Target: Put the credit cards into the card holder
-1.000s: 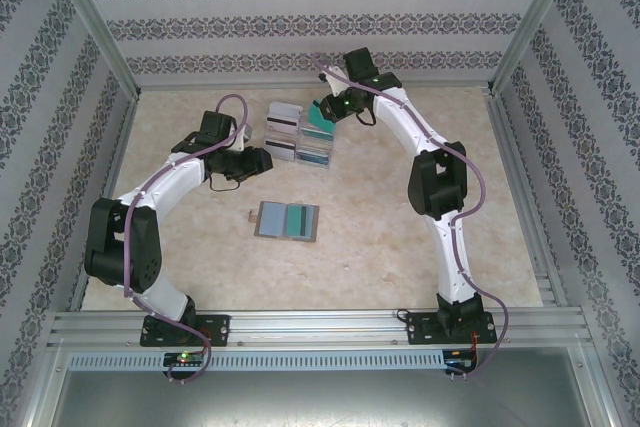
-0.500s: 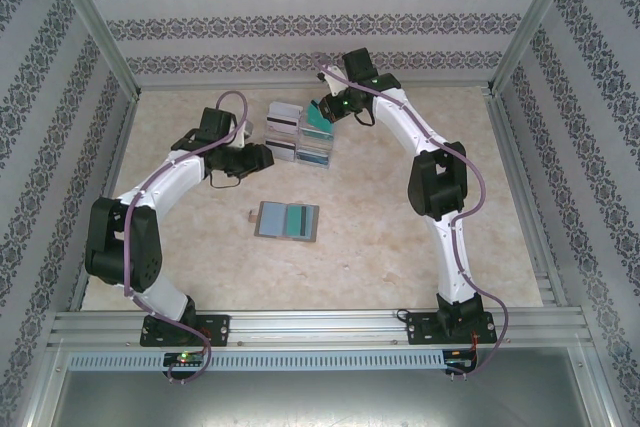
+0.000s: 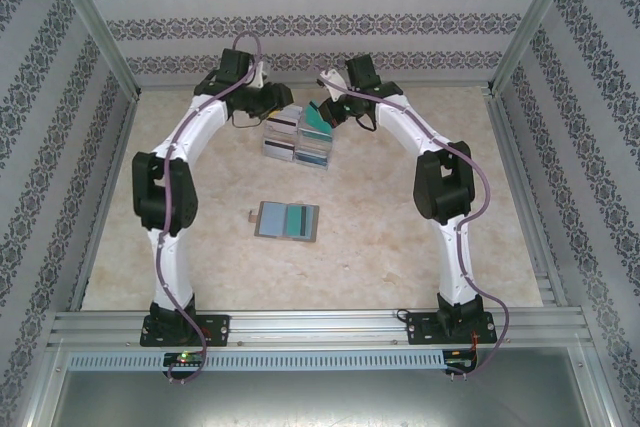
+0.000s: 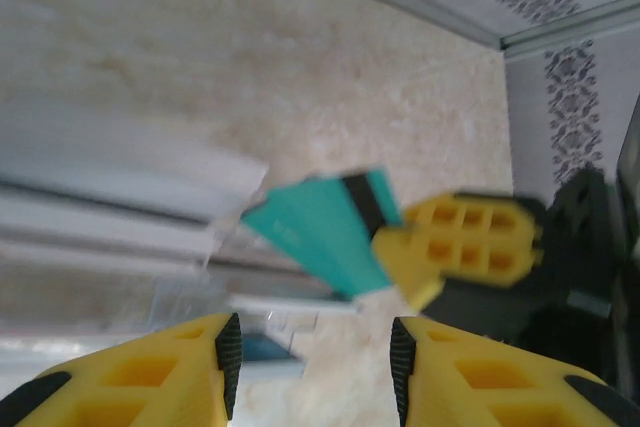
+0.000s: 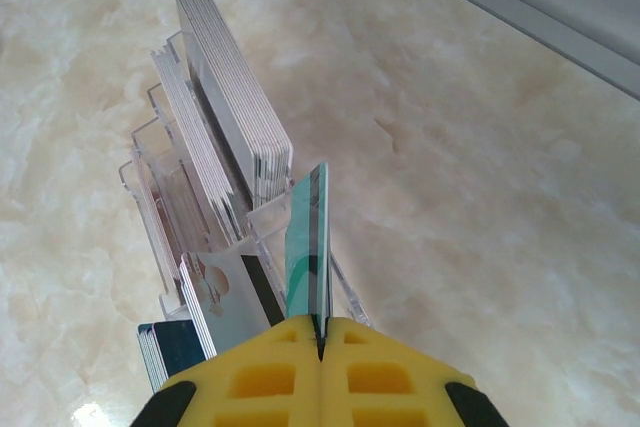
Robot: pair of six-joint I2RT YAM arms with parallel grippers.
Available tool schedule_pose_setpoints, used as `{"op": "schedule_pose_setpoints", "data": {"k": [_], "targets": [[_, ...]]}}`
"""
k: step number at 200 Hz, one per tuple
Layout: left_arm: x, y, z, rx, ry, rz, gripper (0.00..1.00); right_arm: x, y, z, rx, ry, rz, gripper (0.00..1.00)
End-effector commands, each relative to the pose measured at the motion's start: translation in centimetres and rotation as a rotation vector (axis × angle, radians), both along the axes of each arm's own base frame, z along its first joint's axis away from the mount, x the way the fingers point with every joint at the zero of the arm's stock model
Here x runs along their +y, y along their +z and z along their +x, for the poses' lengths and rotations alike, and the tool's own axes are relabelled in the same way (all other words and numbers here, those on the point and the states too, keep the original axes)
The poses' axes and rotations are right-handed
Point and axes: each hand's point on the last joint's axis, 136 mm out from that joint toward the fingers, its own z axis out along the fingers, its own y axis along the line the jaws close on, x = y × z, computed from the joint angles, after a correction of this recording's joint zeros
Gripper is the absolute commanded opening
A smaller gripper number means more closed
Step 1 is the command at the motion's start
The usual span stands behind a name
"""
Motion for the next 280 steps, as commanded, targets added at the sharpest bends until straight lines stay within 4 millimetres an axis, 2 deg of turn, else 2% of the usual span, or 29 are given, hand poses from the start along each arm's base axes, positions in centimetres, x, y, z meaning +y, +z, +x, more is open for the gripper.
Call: {"op": "schedule_pose_setpoints", "data": {"k": [1, 46, 84, 125, 142, 175, 207, 239, 280], "targets": [[-2.2, 0.2, 0.2, 0.083, -0.018, -0.045, 0.46, 1.3, 0.5, -1.8, -0.020, 0.082, -0.010, 0.02], [-2.6, 0.1, 2.4, 0.066, 0.015, -0.064, 0.46, 1.9, 0.5, -3.2, 0.013, 0.143, 0.029, 0.00], [-4.3, -0.4, 1.6, 0.047, -0.084, -0.064, 0.41, 1.8, 0.5, -3.3, 0.024, 0.141, 0.042, 0.00], [-4.2, -1.4, 1.1, 0.050, -0.143, -0.008, 0.39, 1.9, 0.4, -3.2, 0.007, 0.139, 0.021, 0.00], [-5.0, -0.6, 0.9, -0.036, -0.254, -0.015, 0.42, 2.0, 0.4, -3.2, 0.011, 0.142, 0.027, 0.00], [-4.8, 0.0, 1.4, -0.282, -0.469, 0.082, 0.45, 2.0, 0.3, -3.3, 0.020, 0.148, 0.032, 0.00], [-4.2, 1.3, 1.9, -0.460, -0.597, 0.030, 0.45, 2.0, 0.6, -3.3, 0.022, 0.148, 0.039, 0.00], [-3.7, 0.1, 2.0, -0.530, -0.674, 0.026, 0.42, 2.0, 0.7, -3.4, 0.026, 0.148, 0.043, 0.01], [-4.1, 0.0, 1.9, -0.604, -0.745, -0.022, 0.41, 1.9, 1.0, -3.3, 0.024, 0.149, 0.036, 0.01]]}}
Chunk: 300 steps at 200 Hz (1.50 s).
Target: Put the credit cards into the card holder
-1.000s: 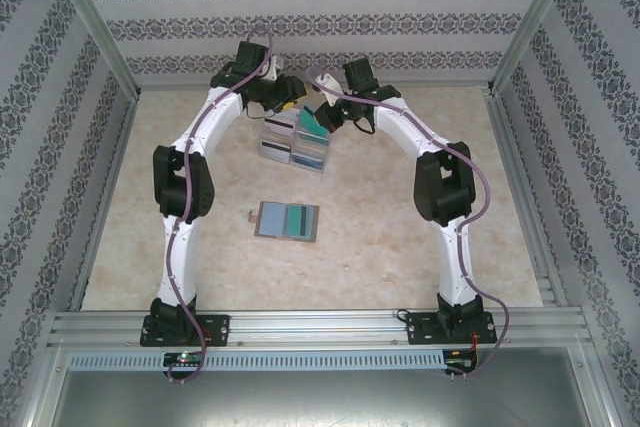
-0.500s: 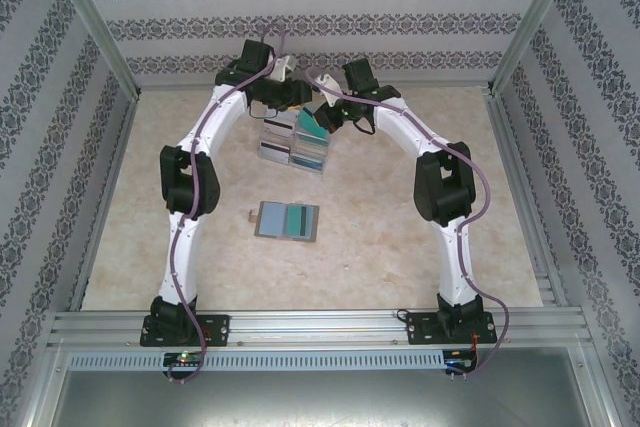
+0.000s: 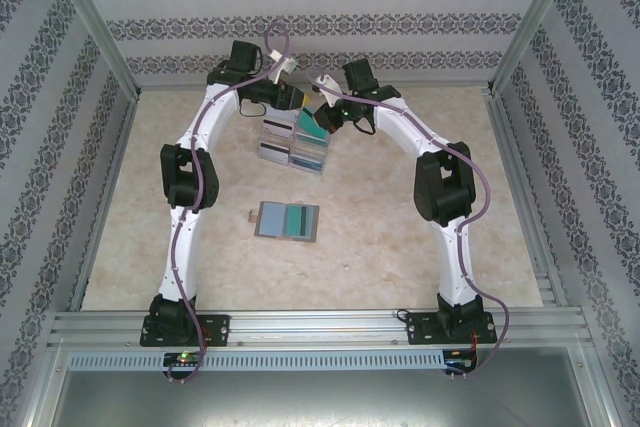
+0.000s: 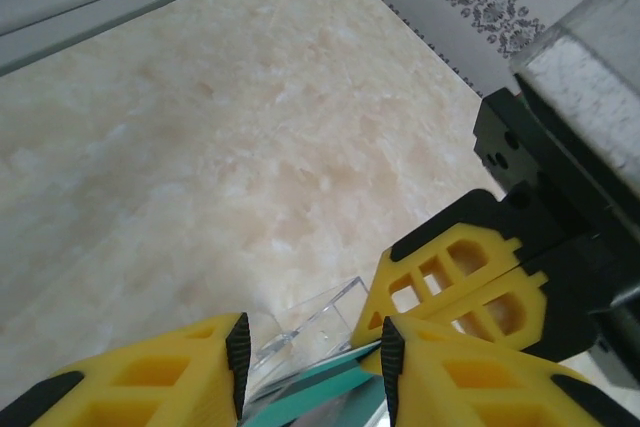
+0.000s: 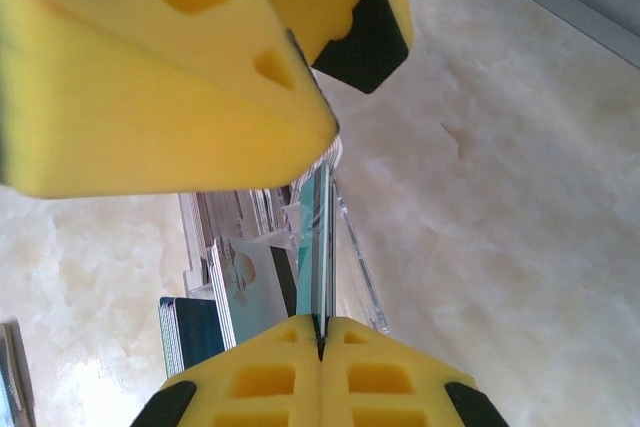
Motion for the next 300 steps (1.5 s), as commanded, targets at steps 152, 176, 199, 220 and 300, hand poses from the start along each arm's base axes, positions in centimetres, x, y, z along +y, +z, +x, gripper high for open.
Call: {"op": "schedule_pose_setpoints", "data": {"k": [152, 176, 199, 220, 300], "targets": [[-0.4, -0.4, -1.5, -0.106, -0.189, -0.084, 0.44, 1.0, 1.0, -1.2, 0.044, 0.058, 0.026, 0.01], [-0.4, -1.2, -1.5, -0.096, -0.190, -0.073, 0.42, 1.2, 0.9, -1.2, 0.045, 0.060, 0.025, 0.01], [-0.3, -1.9, -1.7, -0.087, -0.196, -0.068, 0.41, 1.4, 1.1, -1.2, 0.047, 0.063, 0.031, 0.01], [-0.3, -1.8, -1.8, -0.091, -0.199, -0.068, 0.39, 1.3, 1.1, -1.0, 0.047, 0.060, 0.027, 0.01], [-0.1, 0.1, -2.0, -0.118, -0.201, -0.082, 0.18, 1.2, 0.1, -0.9, 0.077, 0.055, 0.016, 0.02]]}}
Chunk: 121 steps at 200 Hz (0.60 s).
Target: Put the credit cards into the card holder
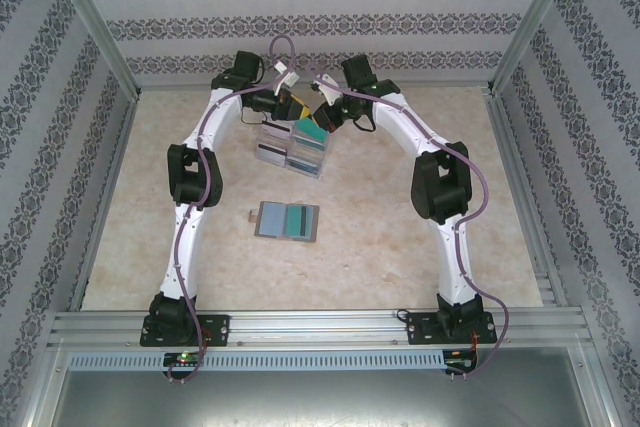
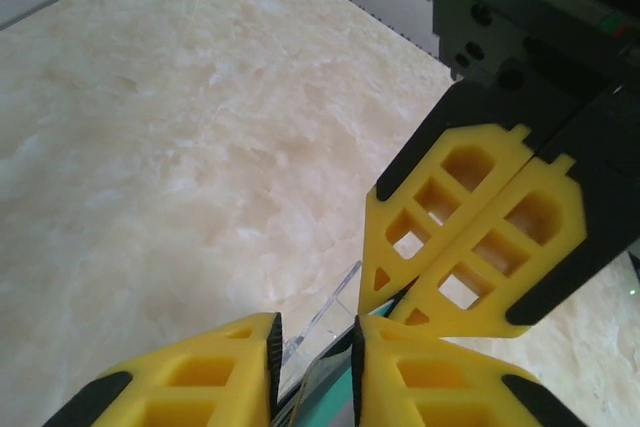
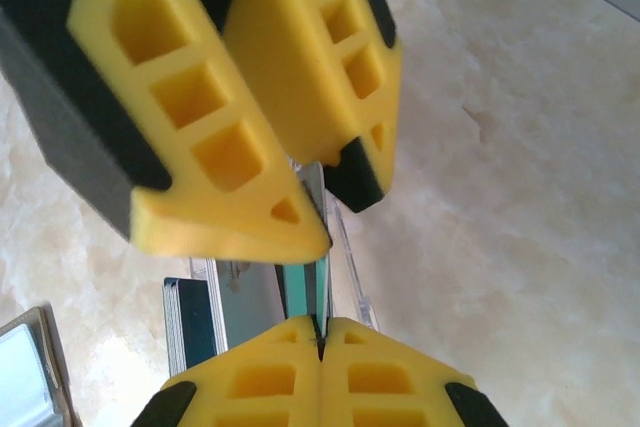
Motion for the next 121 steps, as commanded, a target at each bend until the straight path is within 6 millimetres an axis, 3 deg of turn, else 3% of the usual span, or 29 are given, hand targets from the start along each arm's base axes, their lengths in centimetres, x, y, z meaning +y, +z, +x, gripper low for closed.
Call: {"op": "schedule_pose_setpoints", "data": {"k": [1, 48, 83, 111, 121], "targets": [[0.4, 2.5, -0.4, -0.039, -0.018, -0.032, 0.17, 1.1, 0.0, -0.5, 0.014, 0.040, 0.023, 0.02], [0.2, 3.2, -0.4, -0.037, -0.021, -0.058, 0.01, 0.9, -0.2, -0.2, 0.020, 0.030, 0.022, 0.02], [0.2, 3.5, -0.4, -0.039, -0.024, -0.068, 0.00, 0.9, -0.4, -0.2, 0.027, 0.027, 0.016, 0.04], [0.2, 3.2, -0.7, -0.031, -0.028, -0.058, 0.00, 0.8, -0.3, -0.1, 0.028, 0.016, 0.019, 0.24], [0.3, 3.0, -0.8, -0.031, -0.031, -0.053, 0.00, 0.8, -0.1, 0.0, 0.025, 0.012, 0.023, 0.26]]}}
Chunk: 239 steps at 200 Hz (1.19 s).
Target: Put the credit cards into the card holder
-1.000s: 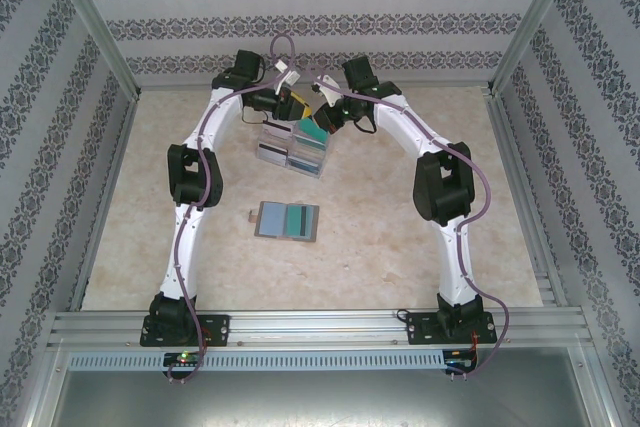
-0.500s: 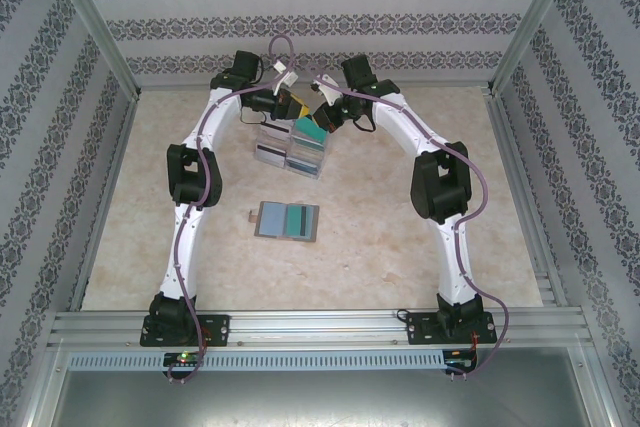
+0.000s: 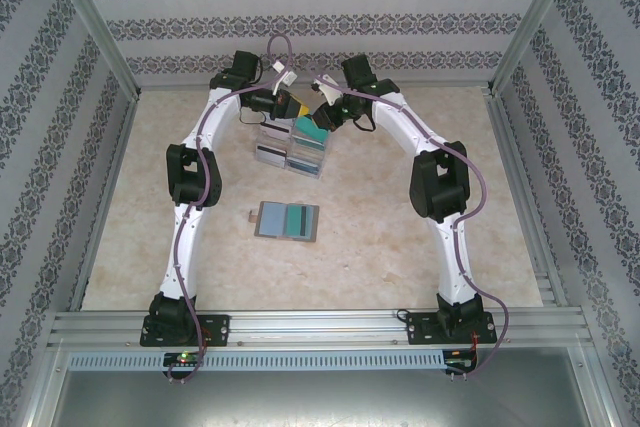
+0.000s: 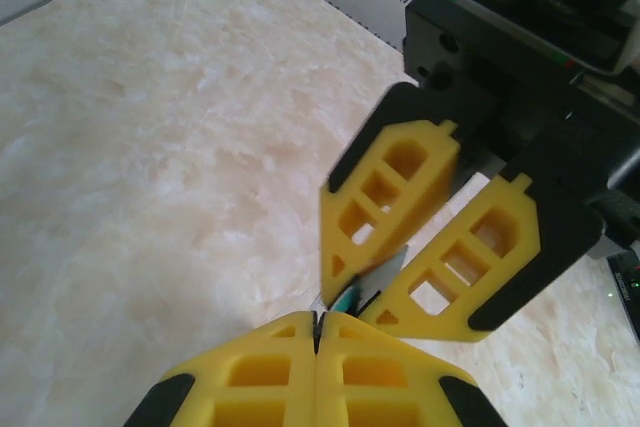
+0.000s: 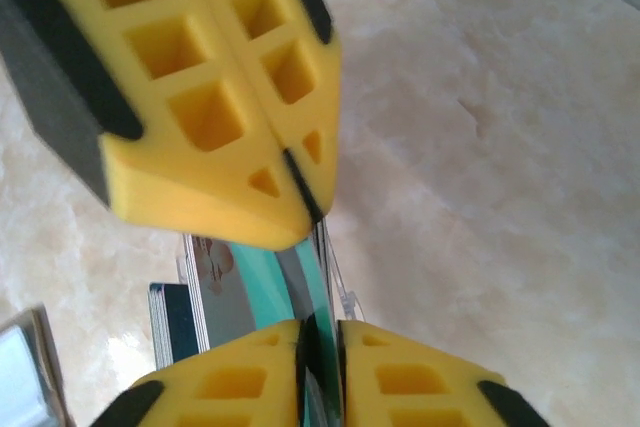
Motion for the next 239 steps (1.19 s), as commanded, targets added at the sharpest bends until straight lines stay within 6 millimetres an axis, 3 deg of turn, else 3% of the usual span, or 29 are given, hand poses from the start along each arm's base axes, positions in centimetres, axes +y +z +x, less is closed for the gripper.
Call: {"op": "schedule_pose_setpoints", "data": {"k": [1, 66, 138, 239], "targets": [[0.3, 2.6, -0.5, -0.050, -0.016, -0.022, 0.00, 0.9, 0.4, -0.3, 0.010, 0.017, 0.025, 0.27], [0.8, 3.2, -0.8, -0.038, -0.027, -0.051, 0.00, 0.5, 1.7, 0.0, -0.005, -0.011, 0.046, 0.39], [1.2, 6.0, -1.0, -0.033, -0.046, -0.144, 0.00, -0.7, 3.8, 0.4, -0.014, -0.055, 0.102, 0.50], [1.9, 8.9, -2.5, -0.040, -0.068, -0.178, 0.00, -1.2, 8.5, -0.4, -0.024, -0.058, 0.200, 0.54]]}}
